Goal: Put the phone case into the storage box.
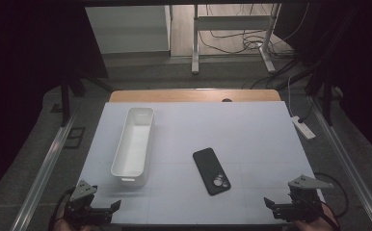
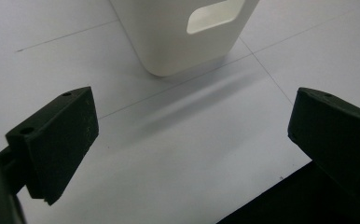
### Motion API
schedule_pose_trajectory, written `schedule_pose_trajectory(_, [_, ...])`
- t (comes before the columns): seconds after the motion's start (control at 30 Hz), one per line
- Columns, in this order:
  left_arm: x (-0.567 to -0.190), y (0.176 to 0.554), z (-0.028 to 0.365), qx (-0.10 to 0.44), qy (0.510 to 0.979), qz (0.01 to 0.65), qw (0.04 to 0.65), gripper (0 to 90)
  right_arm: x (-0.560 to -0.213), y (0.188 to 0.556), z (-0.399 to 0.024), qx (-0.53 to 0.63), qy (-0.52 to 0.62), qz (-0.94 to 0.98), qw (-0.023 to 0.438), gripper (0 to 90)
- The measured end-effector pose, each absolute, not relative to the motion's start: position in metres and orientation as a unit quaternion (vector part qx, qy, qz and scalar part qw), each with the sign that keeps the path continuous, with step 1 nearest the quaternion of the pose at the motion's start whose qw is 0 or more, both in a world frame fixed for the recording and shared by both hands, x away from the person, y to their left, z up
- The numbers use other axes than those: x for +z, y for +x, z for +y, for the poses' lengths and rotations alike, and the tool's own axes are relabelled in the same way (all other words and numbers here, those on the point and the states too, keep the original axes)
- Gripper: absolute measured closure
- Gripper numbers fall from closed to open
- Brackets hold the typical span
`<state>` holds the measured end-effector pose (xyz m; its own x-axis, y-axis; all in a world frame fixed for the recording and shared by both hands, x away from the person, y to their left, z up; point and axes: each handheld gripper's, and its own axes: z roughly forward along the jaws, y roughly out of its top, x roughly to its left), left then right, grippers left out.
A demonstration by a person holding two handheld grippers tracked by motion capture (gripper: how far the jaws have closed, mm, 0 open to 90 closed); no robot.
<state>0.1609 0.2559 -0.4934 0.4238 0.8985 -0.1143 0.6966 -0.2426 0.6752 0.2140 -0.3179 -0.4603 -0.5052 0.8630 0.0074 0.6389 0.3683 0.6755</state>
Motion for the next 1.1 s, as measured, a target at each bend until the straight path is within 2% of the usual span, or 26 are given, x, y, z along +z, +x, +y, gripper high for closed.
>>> schedule_pose_trajectory(1.1, [-0.4936, 0.1644, 0.2547, 0.147, 0.777, 0.512, 0.334, 2.7, -0.4602, 0.2120, -0.3174, 0.311, 0.459, 0.814, 0.174, 0.7])
